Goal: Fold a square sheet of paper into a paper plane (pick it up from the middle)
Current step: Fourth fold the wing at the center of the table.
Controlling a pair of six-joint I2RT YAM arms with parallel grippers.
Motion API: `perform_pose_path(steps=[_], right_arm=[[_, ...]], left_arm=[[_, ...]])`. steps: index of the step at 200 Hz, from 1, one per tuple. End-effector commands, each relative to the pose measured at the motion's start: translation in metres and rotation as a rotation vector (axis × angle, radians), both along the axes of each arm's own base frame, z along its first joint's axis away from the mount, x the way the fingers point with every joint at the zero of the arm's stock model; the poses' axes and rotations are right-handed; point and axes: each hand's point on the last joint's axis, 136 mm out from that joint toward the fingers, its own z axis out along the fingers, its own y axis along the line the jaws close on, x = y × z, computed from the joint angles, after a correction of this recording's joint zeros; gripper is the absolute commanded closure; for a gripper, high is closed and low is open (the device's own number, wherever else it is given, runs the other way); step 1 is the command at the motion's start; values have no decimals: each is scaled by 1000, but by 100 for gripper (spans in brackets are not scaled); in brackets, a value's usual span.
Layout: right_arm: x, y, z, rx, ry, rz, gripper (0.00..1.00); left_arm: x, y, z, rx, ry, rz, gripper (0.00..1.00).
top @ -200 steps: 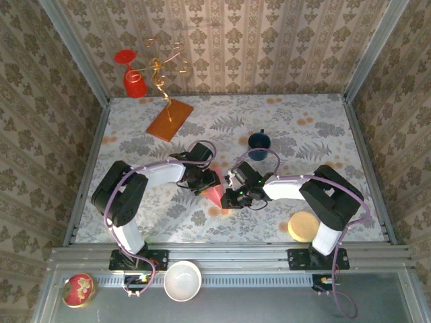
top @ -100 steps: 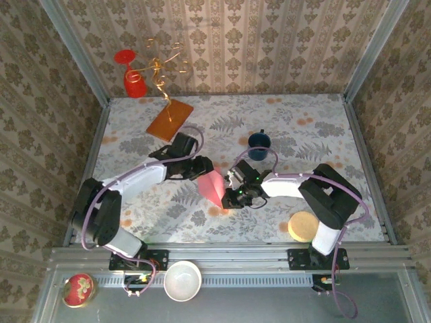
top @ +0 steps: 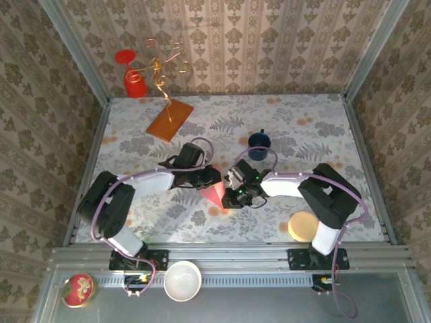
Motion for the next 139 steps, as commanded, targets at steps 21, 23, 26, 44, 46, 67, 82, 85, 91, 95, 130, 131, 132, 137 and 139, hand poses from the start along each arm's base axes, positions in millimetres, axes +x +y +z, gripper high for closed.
perform_pose_path(steps=[21, 23, 26, 44, 46, 67, 82, 85, 91, 95, 130, 131, 132, 137, 139], right_arm=[[-19, -25, -31, -123, 89, -4, 88], [-20, -25, -31, -123, 90, -5, 88], [-19, -25, -31, -122, 91, -5, 88], [-19, -26, -32, -125, 93, -10, 88], [-19, -26, -32, -124, 92, -10, 88], [-19, -27, -33, -124, 96, -15, 90], [-19, -28, -33, -125, 100, -19, 91], [-19, -28, -34, -126, 100, -19, 91], [-20, -27, -34, -126, 101, -18, 91], [-20, -28, -34, -126, 101, -19, 91], [-20, -29, -35, -131, 106, -22, 91], [-20, -28, -35, -131, 106, -22, 91], [-20, -29, -35, -132, 106, -21, 91], [-20, -28, -35, -131, 105, -21, 91], [-20, -28, -35, -131, 106, -22, 91]], left_arm=[[7, 4, -17, -12, 40, 26, 85], [7, 5, -18, -11, 40, 28, 86], [7, 6, -19, -10, 42, 31, 86], [8, 5, -22, -12, 36, 31, 87], [8, 6, -23, -8, 38, 30, 87], [8, 9, -28, 14, 38, 28, 87], [9, 11, -32, 22, 43, 34, 88], [9, 12, -33, 25, 44, 34, 88], [9, 13, -35, 29, 46, 35, 88], [9, 13, -36, 31, 49, 36, 88], [11, 18, -41, 49, 50, 41, 89], [11, 18, -41, 49, 51, 41, 89], [11, 18, -42, 49, 51, 42, 89], [11, 18, -42, 49, 51, 42, 89], [12, 18, -42, 49, 51, 43, 89]])
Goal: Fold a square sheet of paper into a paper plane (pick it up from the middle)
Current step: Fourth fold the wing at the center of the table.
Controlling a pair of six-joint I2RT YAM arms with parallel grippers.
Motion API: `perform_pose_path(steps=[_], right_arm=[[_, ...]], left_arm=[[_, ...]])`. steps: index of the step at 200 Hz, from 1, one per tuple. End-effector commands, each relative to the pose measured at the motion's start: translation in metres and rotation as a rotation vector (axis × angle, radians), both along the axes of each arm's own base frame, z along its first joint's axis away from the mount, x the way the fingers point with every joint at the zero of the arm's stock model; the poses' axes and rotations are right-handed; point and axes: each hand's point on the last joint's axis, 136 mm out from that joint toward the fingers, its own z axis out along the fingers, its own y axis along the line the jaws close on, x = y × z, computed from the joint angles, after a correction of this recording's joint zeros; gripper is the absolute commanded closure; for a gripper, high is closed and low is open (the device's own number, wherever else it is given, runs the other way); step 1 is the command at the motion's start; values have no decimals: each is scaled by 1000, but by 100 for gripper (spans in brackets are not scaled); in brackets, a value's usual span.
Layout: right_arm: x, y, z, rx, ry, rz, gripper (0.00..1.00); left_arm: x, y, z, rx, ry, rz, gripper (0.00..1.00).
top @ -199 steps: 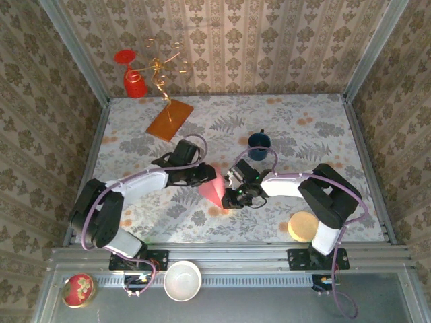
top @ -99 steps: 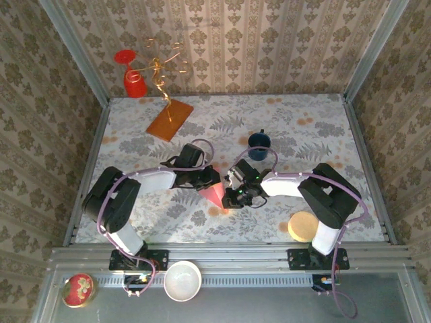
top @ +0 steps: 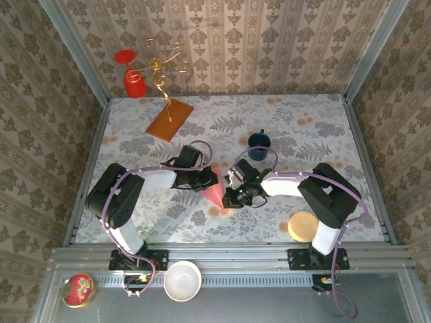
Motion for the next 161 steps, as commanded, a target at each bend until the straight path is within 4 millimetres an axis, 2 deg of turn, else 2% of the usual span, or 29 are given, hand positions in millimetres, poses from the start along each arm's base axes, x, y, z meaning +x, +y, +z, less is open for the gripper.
perform_pose_path(steps=[1, 116, 137, 161], right_arm=[[-21, -28, -35, -143, 94, -18, 91], [-22, -29, -35, -143, 97, -22, 91], [-16, -21, -21, -94, 67, -20, 90], [0, -5, 15, 12, -17, -26, 84]], left_arm=[[1, 7, -9, 23, -6, -2, 89], [0, 12, -29, 67, 39, -10, 89], [-4, 18, -37, 103, 69, 1, 89], [-6, 18, -43, 104, 86, -2, 89]])
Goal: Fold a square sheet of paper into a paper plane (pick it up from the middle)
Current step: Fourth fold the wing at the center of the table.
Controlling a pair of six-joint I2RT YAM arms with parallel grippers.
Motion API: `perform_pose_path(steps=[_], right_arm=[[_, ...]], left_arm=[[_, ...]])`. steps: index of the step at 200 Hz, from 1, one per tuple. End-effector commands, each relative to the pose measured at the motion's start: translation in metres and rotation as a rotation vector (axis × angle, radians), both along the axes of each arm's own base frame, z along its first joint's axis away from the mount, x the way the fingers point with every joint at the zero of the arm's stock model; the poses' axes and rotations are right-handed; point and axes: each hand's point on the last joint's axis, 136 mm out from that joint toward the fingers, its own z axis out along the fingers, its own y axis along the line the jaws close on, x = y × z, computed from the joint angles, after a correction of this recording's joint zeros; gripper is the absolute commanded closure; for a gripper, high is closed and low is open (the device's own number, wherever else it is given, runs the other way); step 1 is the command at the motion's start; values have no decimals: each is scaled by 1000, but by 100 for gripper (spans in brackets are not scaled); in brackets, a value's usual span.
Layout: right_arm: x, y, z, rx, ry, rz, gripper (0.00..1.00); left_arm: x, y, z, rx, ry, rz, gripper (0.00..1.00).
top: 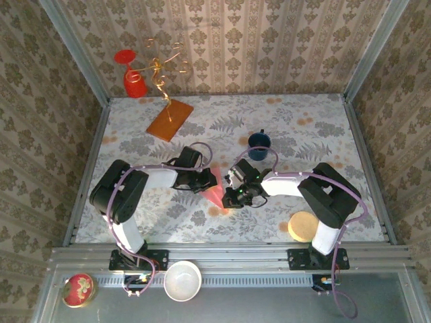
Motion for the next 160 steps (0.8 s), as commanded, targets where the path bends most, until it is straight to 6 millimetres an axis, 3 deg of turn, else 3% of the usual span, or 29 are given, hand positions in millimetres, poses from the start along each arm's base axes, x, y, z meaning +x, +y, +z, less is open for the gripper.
perform_pose_path(steps=[1, 22, 39, 116, 160], right_arm=[[0, -5, 14, 6, -22, -20, 84], [15, 2, 40, 51, -101, -40, 83], [22, 4, 44, 50, -122, -59, 84], [38, 15, 19, 1, -78, -66, 91], [30, 4, -4, -72, -33, -72, 93]], left_arm=[[-7, 13, -24, 76, 57, 4, 89], [-9, 14, -28, 86, 71, 10, 88], [-10, 15, -30, 90, 81, 16, 88], [-12, 14, -30, 78, 94, 21, 88], [-9, 8, -20, 48, 81, 11, 88]])
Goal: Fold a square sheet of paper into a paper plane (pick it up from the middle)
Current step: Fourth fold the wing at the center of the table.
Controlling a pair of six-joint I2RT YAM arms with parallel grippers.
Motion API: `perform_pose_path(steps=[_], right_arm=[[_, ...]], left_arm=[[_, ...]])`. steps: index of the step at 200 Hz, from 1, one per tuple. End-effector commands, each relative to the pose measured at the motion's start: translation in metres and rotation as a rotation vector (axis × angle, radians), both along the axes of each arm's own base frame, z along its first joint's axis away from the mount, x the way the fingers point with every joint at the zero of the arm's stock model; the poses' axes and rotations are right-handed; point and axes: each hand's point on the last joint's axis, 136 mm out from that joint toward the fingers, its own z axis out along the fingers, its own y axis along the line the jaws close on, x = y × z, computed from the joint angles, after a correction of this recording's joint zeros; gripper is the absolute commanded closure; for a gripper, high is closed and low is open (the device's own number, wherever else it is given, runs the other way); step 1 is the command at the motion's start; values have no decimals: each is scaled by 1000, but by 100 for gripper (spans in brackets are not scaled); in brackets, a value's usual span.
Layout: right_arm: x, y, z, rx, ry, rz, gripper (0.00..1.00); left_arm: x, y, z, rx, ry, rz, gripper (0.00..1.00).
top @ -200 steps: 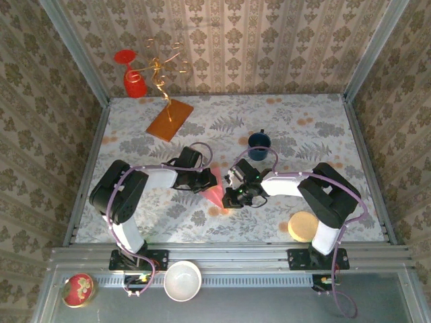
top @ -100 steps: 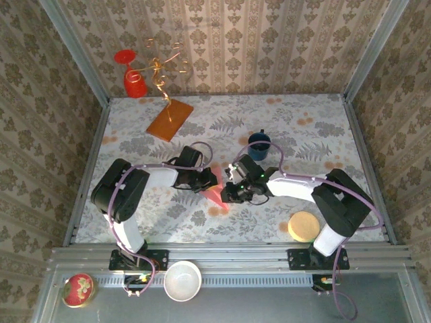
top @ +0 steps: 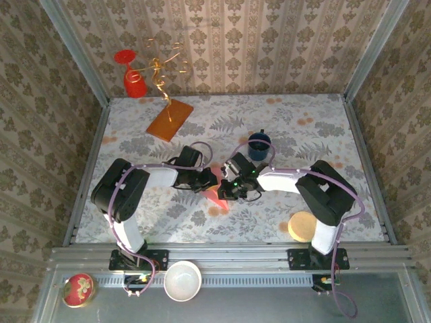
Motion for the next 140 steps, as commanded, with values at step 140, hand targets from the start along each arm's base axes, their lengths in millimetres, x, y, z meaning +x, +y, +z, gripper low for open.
perform_pose_path(steps=[140], right_arm=[[-36, -53, -62, -254, 193, -9, 98]], left_arm=[[-11, -2, 12, 13, -119, -130, 89]])
